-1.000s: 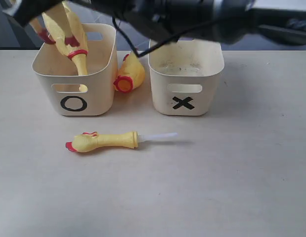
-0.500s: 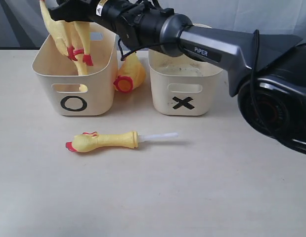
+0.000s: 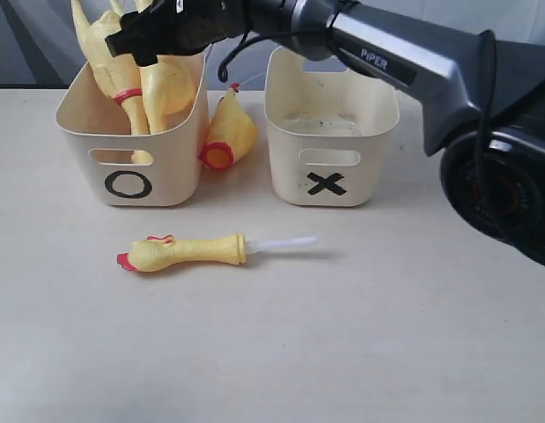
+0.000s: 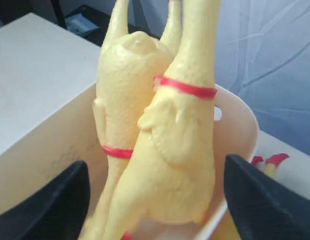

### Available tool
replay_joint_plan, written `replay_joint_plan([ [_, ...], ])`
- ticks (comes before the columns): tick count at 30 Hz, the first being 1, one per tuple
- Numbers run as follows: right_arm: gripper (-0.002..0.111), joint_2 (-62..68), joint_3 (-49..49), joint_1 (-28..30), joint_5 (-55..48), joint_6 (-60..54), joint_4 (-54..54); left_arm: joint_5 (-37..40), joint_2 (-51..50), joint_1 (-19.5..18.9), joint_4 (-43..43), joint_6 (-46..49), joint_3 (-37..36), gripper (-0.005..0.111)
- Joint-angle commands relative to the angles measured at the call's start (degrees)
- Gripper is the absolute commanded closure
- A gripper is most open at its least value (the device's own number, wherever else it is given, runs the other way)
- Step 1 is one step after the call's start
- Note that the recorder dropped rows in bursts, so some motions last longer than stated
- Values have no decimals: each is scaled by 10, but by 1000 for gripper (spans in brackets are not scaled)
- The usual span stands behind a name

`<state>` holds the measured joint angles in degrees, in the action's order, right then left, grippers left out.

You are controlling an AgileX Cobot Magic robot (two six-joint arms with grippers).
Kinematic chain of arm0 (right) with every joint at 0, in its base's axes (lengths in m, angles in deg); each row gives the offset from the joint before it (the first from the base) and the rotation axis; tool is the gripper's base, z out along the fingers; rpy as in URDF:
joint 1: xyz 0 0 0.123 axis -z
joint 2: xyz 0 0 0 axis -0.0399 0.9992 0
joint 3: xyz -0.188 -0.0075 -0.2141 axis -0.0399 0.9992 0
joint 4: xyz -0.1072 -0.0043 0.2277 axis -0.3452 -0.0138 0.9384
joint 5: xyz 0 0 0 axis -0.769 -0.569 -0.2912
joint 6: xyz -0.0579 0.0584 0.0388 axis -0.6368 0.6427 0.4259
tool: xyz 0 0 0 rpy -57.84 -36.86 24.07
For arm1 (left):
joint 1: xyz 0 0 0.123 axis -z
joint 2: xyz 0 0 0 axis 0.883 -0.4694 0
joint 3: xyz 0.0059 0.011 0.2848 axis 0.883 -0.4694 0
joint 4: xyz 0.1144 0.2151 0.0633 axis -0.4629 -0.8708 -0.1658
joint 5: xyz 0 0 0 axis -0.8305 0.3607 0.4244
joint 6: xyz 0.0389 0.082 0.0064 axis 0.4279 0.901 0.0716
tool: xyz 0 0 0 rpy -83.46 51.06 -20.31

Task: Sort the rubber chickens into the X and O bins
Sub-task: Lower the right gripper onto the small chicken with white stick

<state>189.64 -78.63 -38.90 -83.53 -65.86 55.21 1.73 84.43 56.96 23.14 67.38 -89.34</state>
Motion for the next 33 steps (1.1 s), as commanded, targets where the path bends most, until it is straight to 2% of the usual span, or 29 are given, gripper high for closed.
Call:
replay_joint_plan([
  [1,39,-65,-6,-16,-96,-106,12,0,3,6,1,-1,1,107],
  [4,39,-97,-6,-26,-175,-225,31,0,3,6,1,-1,1,107],
  [6,39,-107,-6,-30,-256,-352,83,0,3,6,1,-1,1,107],
  [8,39,-106,-6,-35,-351,-424,144,0,3,6,1,-1,1,107],
  [10,39,-92,-6,-35,-388,-426,149,0,3,6,1,-1,1,107],
  [24,39,47,54,-36,-388,-429,101,0,3,6,1,-1,1,107],
  [27,47,68,54,-36,-388,-429,89,0,3,6,1,-1,1,107],
  [30,63,91,55,-36,-388,-433,83,0,3,6,1,-1,1,107],
  [31,65,96,58,-36,-388,-433,85,0,3,6,1,-1,1,107],
  [33,62,104,73,-36,-388,-432,91,0,3,6,1,-1,1,107],
])
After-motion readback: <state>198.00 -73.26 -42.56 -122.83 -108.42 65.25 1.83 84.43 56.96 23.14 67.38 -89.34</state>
